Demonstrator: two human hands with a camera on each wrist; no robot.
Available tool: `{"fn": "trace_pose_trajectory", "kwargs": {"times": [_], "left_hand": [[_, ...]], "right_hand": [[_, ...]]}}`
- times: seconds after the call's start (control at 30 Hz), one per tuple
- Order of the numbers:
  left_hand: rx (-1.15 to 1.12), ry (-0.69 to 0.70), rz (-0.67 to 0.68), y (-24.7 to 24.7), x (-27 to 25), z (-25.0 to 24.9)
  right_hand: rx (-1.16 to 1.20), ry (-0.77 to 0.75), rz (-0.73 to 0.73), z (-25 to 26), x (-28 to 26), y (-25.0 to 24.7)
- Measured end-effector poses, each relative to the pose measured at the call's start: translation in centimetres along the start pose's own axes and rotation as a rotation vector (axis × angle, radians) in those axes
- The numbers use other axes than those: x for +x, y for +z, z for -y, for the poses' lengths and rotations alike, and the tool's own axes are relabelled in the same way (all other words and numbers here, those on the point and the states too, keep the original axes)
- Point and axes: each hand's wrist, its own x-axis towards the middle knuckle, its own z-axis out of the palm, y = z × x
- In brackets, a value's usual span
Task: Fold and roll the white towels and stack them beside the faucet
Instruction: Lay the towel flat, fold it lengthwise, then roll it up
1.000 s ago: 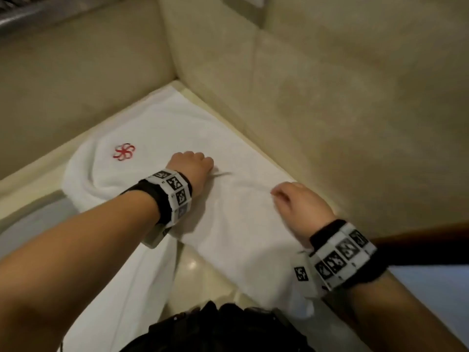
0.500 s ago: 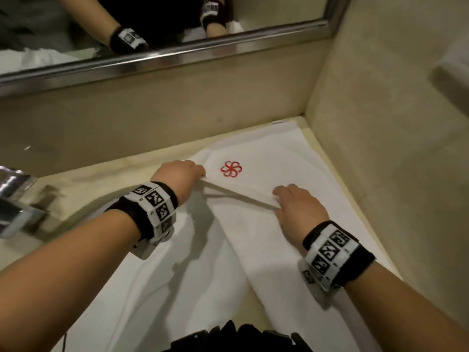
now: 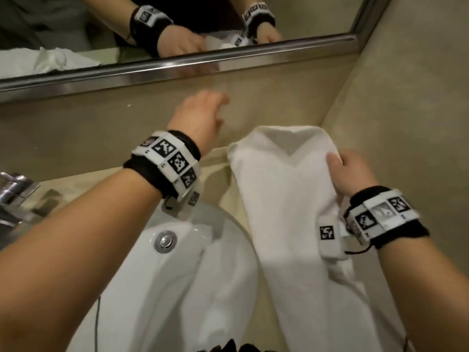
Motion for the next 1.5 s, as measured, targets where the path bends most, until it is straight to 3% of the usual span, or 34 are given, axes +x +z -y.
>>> {"fn": "trace_pose_trajectory", "kwargs": {"times": [0.1,0.2,0.3,0.43,0.57,0.6,0.67,0.83,0.9,0.97,1.03,1.1,1.17,1.27,1.4,1.5], "left_hand": [[-0.098,-0.263,0.344,4.8,-1.1,-0.3],[-0.263,-0.458,0.489,8.6,-2.6,-0.3],[-0.485,-0.594,0.461,10.6,-2.8,-0.7],[-0.596,-0.56,0.414,11.3,-2.0,-2.0],[-1.16,-0.735,0.401,11.3,-1.9,-3.2],[-1.206,-0.737,0.399,11.4,-2.0,-3.2],[-1.089,-0.679,0.414,11.7,-1.7,-3.2],[-0.442,-0.511,0.465,12.8,-0.1,-4.8],[-0.296,-0.437,0.47,13.3,0.4,-5.4],[-0.289,-0.43,0.431,13.2,0.5,-4.9],[-0.379,-0.531,0.399,12.5,0.3,-3.0],[-0.647,-0.712,0.397,11.7,-0.3,-0.9],[-0.821,-0.795,0.41,11.3,-1.0,0.1],[-0.732,-0.754,0.375,11.8,-0.8,0.3],[-0.822,-0.862,0.308,12.2,0.3,0.5],[-0.773,-0.829,0.286,12.2,1.3,1.2]], "right_hand": [[-0.134,0.15,0.175,-3.3,1.0,0.8],[-0.121,0.178,0.227,-4.7,1.1,1.9],[-0.12,0.156,0.219,-5.2,1.3,2.0],[-0.152,0.143,0.192,-5.3,1.9,1.8],[-0.134,0.157,0.214,-5.4,2.5,1.6],[-0.157,0.145,0.232,-5.4,2.7,1.7],[-0.208,0.132,0.261,-5.2,2.8,1.9],[-0.253,0.112,0.286,-5.1,3.0,2.5],[-0.257,0.111,0.274,-5.2,3.1,2.5],[-0.268,0.118,0.239,-5.3,3.2,2.6],[-0.278,0.137,0.199,-5.3,3.4,2.6],[-0.284,0.147,0.18,-5.3,3.5,2.7],[-0.3,0.144,0.194,-5.1,3.6,2.9],[-0.3,0.157,0.178,-4.8,3.7,3.0],[-0.346,0.185,0.252,-4.5,4.7,2.5],[-0.354,0.153,0.249,-3.9,5.8,2.4]]}}
